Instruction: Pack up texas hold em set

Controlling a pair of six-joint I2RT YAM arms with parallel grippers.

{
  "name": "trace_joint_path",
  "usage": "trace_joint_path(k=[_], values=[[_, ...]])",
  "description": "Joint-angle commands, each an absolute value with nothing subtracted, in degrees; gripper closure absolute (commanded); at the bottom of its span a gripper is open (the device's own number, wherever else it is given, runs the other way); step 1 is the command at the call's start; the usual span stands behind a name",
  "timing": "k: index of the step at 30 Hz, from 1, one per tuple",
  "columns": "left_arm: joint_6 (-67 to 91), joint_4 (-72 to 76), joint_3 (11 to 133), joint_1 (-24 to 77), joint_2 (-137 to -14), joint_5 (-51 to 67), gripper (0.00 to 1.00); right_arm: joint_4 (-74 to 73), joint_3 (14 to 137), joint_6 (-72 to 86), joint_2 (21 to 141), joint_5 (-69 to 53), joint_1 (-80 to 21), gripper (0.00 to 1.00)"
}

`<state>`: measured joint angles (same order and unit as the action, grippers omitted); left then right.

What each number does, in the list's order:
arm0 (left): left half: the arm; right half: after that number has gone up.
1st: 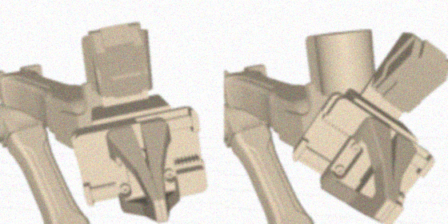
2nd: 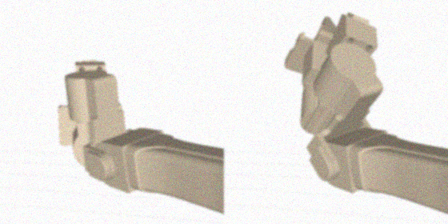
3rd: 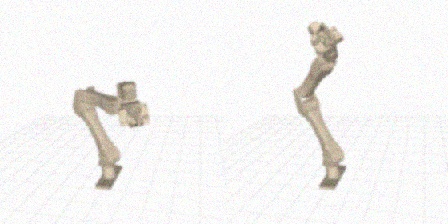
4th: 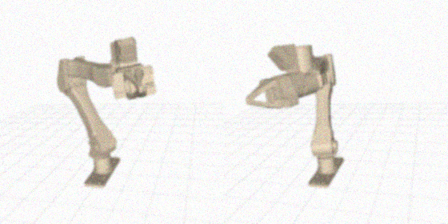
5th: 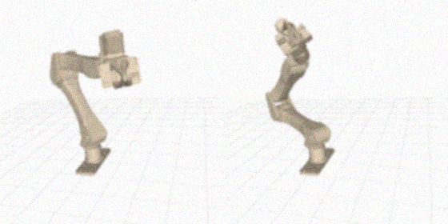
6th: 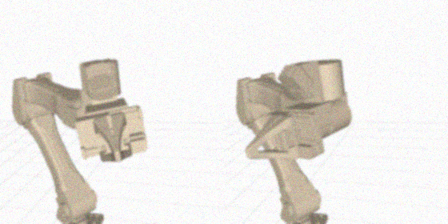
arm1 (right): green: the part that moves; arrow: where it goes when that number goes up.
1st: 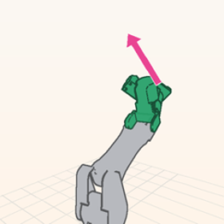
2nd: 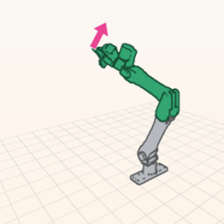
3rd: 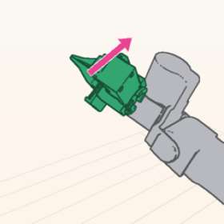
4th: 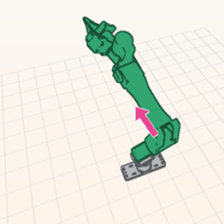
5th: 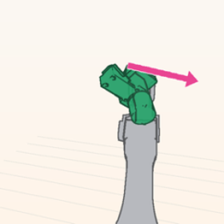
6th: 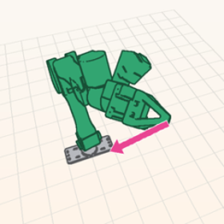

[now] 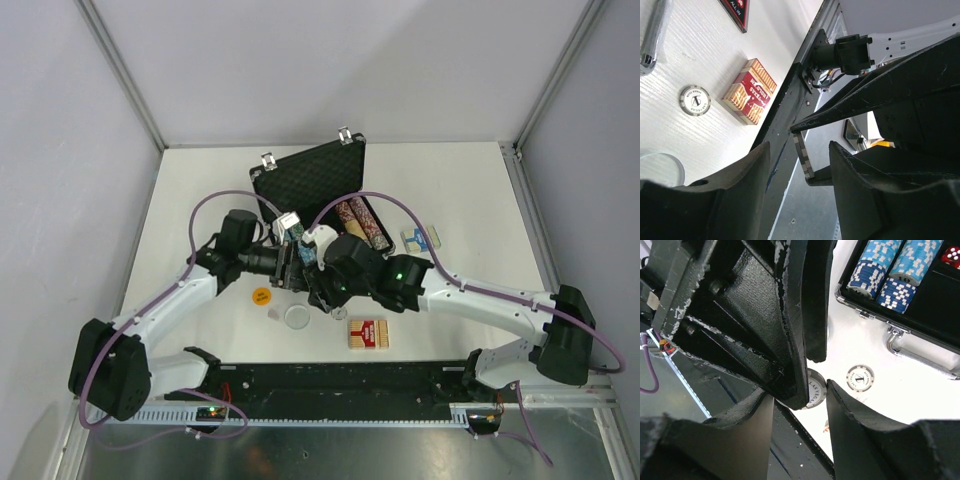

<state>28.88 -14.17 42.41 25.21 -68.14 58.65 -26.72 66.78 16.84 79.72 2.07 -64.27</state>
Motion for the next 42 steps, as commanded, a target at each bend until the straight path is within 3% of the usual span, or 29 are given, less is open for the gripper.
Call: trace_joint_path(k=[1, 5, 9, 18, 28, 42], values=[[28.42, -14.74, 42.16, 26.67, -64.63, 66.58, 0.42, -25.47, 68.99, 16.25, 81.63, 5.81, -62.54, 0.7], [27.95, -14.88, 41.49, 26.66, -64.59, 66.5, 0.43, -25.32, 68.99, 16.34, 81.96, 5.5, -62.29, 0.71], [27.87, -14.97, 40.74, 27.0, -65.02, 66.32, 0.55, -24.99, 68.99, 16.51, 82.03, 4.95, -61.85, 0.71], [27.64, -15.26, 40.43, 28.44, -65.64, 65.29, 0.7, -24.75, 68.99, 16.63, 82.7, 4.81, -61.4, 0.7], [27.64, -15.6, 41.69, 28.65, -65.87, 63.8, 0.98, -24.34, 68.99, 16.72, 83.46, 6.11, -61.17, 0.71], [26.74, -16.52, 43.54, 28.65, -67.2, 59.03, 1.0, -25.61, 69.3, 17.68, 85.42, 5.89, -60.56, 0.64]])
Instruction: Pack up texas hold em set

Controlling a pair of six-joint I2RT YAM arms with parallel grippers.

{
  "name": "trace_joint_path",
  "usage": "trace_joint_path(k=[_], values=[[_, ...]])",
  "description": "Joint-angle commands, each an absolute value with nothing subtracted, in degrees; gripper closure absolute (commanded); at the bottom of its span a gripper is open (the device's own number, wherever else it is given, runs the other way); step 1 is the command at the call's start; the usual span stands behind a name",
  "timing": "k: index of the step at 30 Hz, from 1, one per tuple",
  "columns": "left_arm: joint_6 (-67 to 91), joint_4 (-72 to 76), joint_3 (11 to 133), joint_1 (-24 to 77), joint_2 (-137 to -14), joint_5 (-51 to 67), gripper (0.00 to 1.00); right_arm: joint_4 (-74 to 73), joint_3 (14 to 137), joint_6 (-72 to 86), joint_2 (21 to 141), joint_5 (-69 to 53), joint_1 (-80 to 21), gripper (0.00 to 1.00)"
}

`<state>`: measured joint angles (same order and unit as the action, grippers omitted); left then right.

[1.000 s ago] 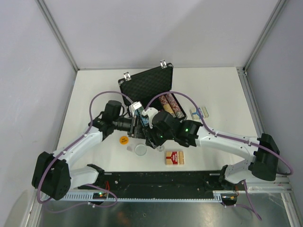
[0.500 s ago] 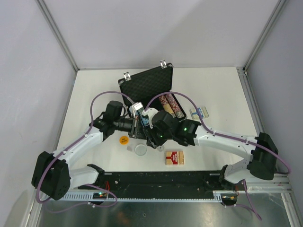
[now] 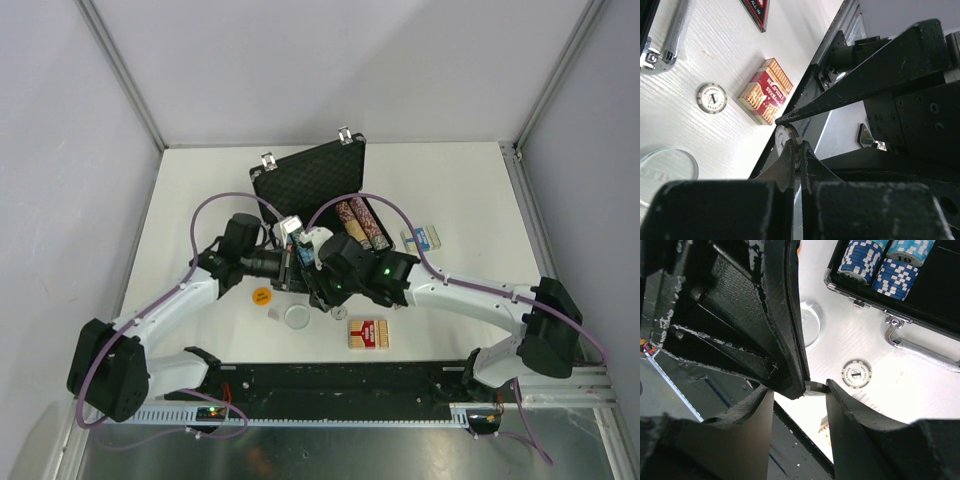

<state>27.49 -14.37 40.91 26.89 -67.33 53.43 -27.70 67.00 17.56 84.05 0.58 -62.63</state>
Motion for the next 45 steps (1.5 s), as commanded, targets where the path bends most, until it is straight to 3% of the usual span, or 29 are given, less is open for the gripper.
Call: trace_joint_path(k=[1, 9, 20, 32, 45], values=[[26.55, -16.61, 43.65, 28.65, -67.62, 58.87, 1.0, -26.3, 69.81, 17.76, 85.86, 6.02, -60.51, 0.64], [25.83, -16.86, 45.0, 28.65, -69.7, 58.58, 1.0, -27.36, 71.4, 18.03, 87.46, 6.28, -60.65, 0.61], [25.62, -17.09, 46.65, 28.29, -70.53, 57.48, 1.0, -27.11, 71.46, 17.41, 86.75, 7.0, -60.87, 0.27], [25.22, -17.46, 46.46, 25.09, -71.02, 54.57, 1.0, -25.87, 70.91, 16.85, 82.29, 7.12, -60.86, 0.04], [21.48, -17.51, 48.22, 21.59, -71.9, 49.98, 1.0, -23.1, 61.74, 20.46, 67.75, 13.7, -57.1, 0.05]])
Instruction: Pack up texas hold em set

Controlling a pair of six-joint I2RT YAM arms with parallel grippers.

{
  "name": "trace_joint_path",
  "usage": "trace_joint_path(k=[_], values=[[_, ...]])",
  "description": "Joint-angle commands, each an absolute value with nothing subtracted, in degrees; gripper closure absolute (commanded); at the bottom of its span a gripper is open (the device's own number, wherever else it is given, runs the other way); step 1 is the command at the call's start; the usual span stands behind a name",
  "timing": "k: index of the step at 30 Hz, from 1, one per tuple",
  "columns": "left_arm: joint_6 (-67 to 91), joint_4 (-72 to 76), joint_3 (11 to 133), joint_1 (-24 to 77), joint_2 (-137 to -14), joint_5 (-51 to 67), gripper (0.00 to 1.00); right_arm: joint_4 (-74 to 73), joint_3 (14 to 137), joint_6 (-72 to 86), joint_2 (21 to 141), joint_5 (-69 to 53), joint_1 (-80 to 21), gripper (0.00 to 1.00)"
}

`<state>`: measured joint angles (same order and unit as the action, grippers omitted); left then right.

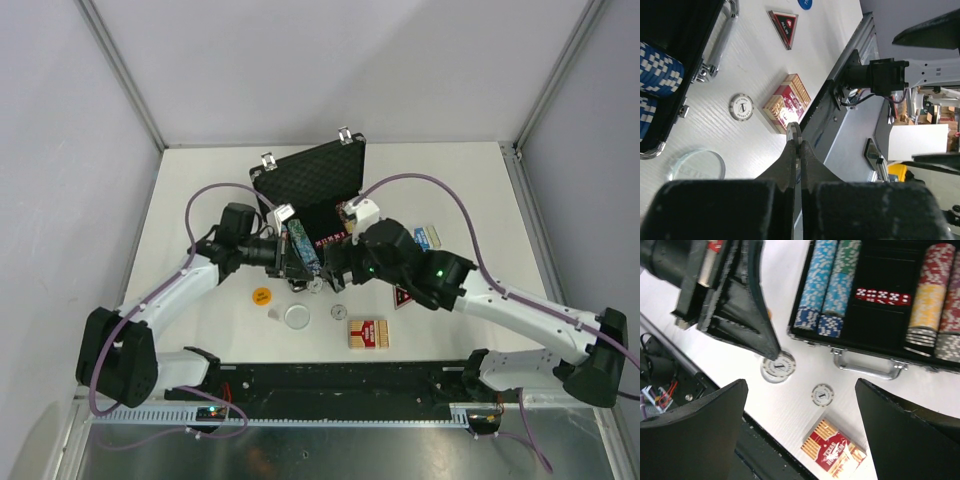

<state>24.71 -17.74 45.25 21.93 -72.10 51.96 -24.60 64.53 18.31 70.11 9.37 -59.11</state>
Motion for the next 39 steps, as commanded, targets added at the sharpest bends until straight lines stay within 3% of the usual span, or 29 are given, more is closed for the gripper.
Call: trace_joint_path(k=[1, 8, 20, 25, 33, 39], values=[[20.8, -17.46, 48.37, 21.6, -71.77, 48.46, 1.0, -23.24, 61.02, 21.0, 67.41, 14.1, -56.06, 0.05], [13.55, -17.49, 49.83, 21.54, -69.37, 38.94, 1.0, -23.99, 57.25, 22.27, 67.89, 14.44, -49.59, 0.08], [0.5, -17.28, 49.39, 22.03, -67.61, 33.7, 1.0, -24.12, 55.25, 21.19, 70.52, 12.05, -40.52, 0.11], [0.11, -16.48, 53.27, 26.45, -73.22, 32.1, 1.0, -24.47, 54.5, 22.79, 70.29, 12.43, -35.67, 0.12], [1.45, -11.32, 61.81, 34.9, -85.62, 27.07, 1.0, -25.83, 53.34, 25.98, 69.32, 10.5, -25.42, 0.28], [0.15, -10.44, 69.84, 36.7, -95.13, 28.04, 1.0, -25.88, 52.53, 25.55, 68.42, 9.99, -22.21, 0.29]])
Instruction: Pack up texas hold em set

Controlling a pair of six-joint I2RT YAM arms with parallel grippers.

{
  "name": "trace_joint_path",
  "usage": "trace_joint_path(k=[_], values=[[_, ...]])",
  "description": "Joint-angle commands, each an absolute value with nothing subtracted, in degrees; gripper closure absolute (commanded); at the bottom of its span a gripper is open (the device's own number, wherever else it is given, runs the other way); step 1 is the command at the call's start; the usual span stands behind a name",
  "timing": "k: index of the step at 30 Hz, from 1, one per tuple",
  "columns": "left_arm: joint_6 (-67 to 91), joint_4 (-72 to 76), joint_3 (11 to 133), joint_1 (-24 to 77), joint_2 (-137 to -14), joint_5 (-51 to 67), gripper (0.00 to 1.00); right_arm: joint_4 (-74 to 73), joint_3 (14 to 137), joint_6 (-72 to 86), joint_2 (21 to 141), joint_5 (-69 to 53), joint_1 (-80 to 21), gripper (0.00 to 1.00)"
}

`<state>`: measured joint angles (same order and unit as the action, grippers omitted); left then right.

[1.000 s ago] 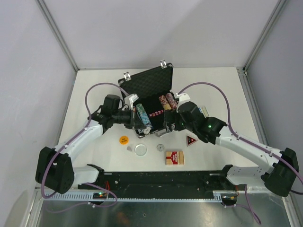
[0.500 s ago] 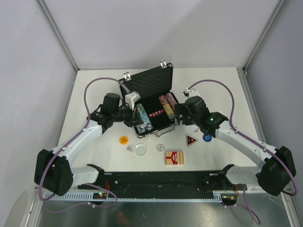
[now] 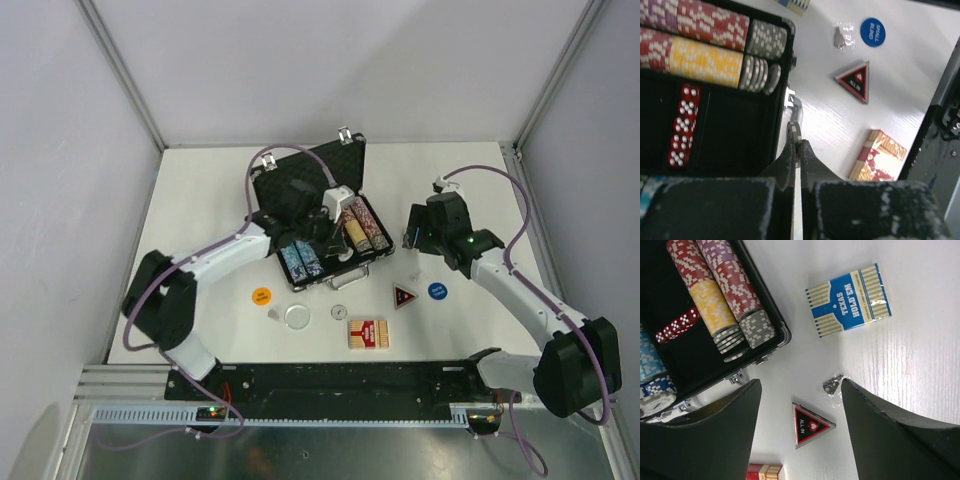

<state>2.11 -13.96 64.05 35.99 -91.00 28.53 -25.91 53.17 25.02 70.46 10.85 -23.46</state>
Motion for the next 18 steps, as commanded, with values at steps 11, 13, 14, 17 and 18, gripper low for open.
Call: trace_joint_path(k=[11, 13, 14, 17, 18], values=[[-3.44, -10.4, 77.5, 39.11, -103.75, 28.13, 1.0, -26.03, 51.01, 24.77, 68.01, 7.9, -18.86, 0.29], [-4.2, -10.42, 78.08, 39.51, -104.58, 28.19, 1.0, -26.06, 50.94, 24.67, 68.18, 7.67, -18.56, 0.29], [-4.74, -10.4, 78.29, 39.84, -104.94, 28.25, 1.0, -26.08, 50.83, 24.64, 68.19, 7.52, -18.42, 0.29], [-7.11, -10.39, 79.12, 40.63, -105.98, 27.5, 1.0, -25.91, 50.65, 24.57, 68.27, 7.28, -18.16, 0.29], [-7.6, -10.38, 79.37, 40.71, -106.3, 27.29, 1.0, -25.88, 50.59, 24.55, 68.28, 7.2, -18.09, 0.29]])
